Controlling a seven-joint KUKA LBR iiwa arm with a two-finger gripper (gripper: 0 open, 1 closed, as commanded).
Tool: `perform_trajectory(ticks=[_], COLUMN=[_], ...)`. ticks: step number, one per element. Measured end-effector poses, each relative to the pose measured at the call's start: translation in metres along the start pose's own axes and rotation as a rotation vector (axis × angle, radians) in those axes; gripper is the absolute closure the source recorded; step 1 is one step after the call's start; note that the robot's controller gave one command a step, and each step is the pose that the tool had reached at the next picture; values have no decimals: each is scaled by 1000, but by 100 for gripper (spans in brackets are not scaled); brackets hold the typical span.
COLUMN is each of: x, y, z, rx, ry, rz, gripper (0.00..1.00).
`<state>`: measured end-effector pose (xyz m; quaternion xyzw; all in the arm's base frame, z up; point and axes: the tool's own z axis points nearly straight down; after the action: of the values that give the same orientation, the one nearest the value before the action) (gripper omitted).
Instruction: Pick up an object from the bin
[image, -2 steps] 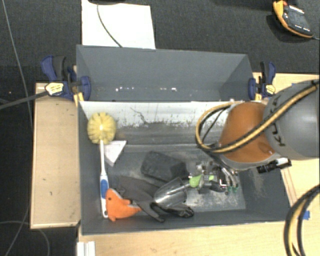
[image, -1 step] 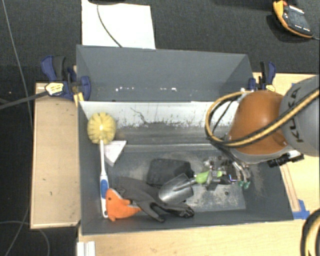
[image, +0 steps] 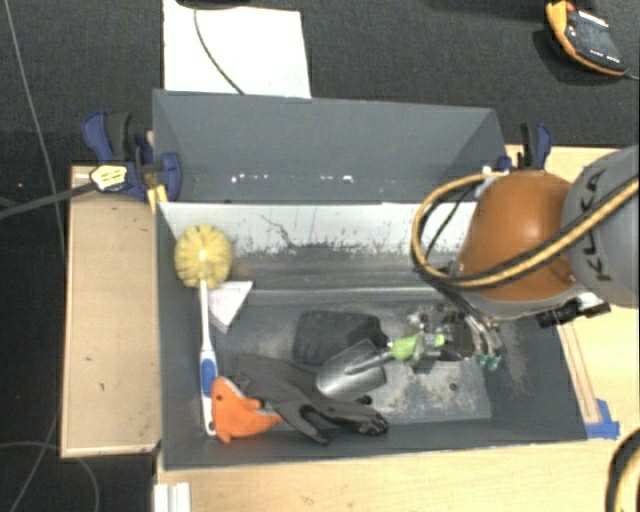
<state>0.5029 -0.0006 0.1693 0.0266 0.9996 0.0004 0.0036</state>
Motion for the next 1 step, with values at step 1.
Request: perform_trajectory(ticks=[1], x=[1], y=[0], z=[2], rx=[0], ry=[2], rz=[0], gripper=[100])
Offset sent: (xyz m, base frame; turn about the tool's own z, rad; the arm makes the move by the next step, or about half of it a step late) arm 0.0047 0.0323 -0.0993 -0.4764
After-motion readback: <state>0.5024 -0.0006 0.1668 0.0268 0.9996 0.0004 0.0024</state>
